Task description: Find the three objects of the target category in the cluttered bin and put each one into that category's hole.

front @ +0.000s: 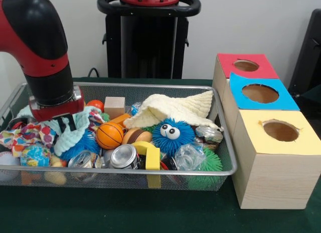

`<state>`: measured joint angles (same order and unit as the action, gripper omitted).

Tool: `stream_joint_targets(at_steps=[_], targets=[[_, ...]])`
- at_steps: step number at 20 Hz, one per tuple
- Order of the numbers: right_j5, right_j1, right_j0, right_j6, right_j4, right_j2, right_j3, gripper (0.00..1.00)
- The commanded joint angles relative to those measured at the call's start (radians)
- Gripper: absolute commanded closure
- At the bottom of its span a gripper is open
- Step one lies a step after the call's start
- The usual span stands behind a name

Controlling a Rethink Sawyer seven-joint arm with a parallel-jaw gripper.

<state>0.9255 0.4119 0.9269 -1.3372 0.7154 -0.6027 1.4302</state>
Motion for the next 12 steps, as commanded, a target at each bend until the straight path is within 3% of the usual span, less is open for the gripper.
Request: stream_joint_targets(at_steps=[1,5,12], targets=[[0.008,0.106,0.006,0.206,0.003,-0.042,0.08,1.0],[0.055,0.216,0.002,0.188,-0.033,-0.045,0.131,1.0],[0.115,0.316,-0.025,0.177,-0.069,-0.037,0.154,1.0]])
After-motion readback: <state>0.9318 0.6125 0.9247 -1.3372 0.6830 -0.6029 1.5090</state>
